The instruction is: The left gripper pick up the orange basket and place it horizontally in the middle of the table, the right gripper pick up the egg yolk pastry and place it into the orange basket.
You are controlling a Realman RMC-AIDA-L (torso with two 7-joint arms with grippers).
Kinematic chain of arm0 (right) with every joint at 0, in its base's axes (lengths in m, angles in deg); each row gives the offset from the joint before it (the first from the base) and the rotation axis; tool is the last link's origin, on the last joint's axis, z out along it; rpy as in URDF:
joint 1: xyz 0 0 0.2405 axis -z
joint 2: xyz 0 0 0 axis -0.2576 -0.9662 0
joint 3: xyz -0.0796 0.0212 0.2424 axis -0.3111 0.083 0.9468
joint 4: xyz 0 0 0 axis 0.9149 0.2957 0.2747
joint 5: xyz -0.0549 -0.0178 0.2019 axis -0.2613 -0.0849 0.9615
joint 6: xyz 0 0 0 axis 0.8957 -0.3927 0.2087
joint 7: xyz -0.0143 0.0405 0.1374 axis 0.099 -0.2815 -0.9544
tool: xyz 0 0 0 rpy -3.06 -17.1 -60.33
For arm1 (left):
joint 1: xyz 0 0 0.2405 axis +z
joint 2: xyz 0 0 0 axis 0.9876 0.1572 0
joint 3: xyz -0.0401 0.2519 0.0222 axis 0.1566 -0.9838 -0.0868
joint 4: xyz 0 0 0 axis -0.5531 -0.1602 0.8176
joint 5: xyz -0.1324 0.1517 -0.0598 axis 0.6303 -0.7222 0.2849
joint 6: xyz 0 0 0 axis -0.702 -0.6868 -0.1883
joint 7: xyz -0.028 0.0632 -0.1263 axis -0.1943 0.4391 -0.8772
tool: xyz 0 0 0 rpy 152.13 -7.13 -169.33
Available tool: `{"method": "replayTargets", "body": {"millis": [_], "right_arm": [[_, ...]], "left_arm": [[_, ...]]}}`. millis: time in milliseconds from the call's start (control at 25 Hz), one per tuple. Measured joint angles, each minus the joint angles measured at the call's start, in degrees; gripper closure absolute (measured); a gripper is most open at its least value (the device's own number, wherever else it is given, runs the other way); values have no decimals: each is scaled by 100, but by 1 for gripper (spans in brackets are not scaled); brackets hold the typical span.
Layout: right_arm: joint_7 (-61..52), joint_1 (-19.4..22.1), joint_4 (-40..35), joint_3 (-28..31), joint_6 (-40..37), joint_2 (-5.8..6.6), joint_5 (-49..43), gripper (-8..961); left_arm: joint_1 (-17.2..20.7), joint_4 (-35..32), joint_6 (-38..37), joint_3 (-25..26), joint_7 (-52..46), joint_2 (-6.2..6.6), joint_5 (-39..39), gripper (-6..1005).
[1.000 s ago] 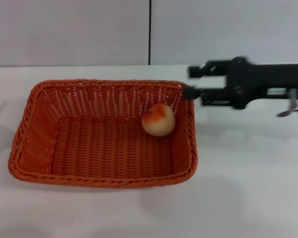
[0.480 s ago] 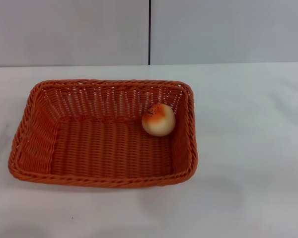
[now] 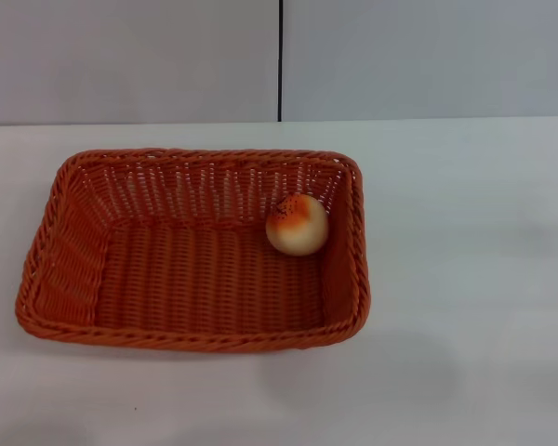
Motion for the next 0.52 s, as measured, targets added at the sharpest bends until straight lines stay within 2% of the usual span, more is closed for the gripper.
{"method": "replayTargets", "body": {"millis": [520], "right_arm": [[84, -98, 147, 80, -5, 33, -44, 339]], "left_arm": [[-68, 202, -53, 37, 45, -13, -52, 185]]}}
